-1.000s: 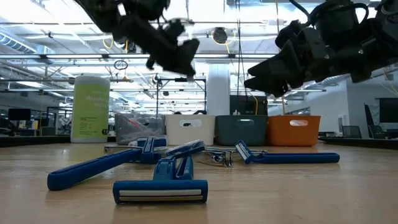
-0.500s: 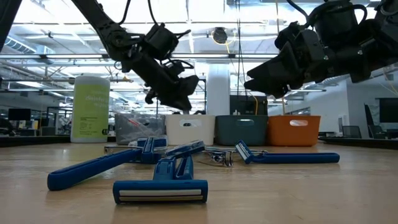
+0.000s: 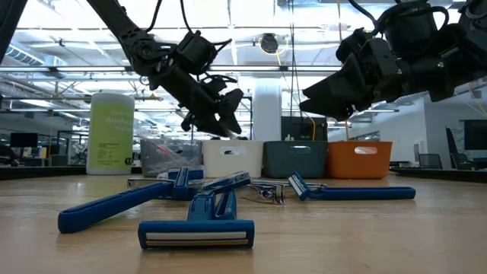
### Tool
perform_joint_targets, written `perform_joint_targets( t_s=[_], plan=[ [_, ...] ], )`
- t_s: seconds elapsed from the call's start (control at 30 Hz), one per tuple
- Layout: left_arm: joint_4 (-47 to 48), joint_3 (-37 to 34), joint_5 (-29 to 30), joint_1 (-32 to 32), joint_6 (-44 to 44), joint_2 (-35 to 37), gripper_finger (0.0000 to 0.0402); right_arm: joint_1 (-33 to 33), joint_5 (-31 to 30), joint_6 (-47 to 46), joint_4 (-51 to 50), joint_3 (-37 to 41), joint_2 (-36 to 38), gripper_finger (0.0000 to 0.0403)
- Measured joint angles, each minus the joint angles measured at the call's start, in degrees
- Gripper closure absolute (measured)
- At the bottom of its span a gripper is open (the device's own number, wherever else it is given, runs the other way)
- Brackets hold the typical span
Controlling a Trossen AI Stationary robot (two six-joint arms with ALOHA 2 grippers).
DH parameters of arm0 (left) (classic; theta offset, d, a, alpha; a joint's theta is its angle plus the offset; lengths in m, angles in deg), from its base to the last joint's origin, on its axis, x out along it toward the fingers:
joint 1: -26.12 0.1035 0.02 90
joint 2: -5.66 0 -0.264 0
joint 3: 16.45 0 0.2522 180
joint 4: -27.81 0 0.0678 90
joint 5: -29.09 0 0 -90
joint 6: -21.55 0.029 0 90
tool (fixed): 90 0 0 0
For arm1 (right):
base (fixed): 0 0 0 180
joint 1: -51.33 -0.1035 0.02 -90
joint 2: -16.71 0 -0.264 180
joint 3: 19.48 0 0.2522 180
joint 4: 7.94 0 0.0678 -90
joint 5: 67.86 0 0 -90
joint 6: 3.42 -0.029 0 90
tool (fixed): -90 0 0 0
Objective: Pick & Place Travel size toiletries
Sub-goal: Put the silver nail cutter into the white bin
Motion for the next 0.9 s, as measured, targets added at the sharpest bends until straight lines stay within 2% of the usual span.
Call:
perform_joint_targets(
  t_s=[0.23, 0.4, 0.5, 0.67, 0.9],
  plan=[
    [0.45, 0.0, -8.79, 2.22, -2.45, 0.0, 0.0118, 0.0, 0.0, -0.31, -0.23, 0.0, 0.0, 0.0149],
    [5.88, 0.0, -15.6, 2.11, -2.72, 3.72, 0.0086, 0.0, 0.0, -0.24, -1.08, 0.0, 0.02, 0.0149],
    [12.11, 0.02, -16.67, 1.33, -2.48, 8.67, 0.0076, 0.0, 0.01, -0.11, -2.36, 0.01, 0.04, 0.0149],
    [18.23, 0.02, -11.49, -3.88, 0.72, 17.25, 0.0076, 0.0, 0.0, -0.09, -2.92, 0.02, 0.04, 0.0149],
    [18.3, 0.04, 0.89, -14.92, 7.01, 23.64, 0.0096, -1.26, 0.4, -3.17, -3.44, -0.06, 0.04, 0.0149]
  ],
)
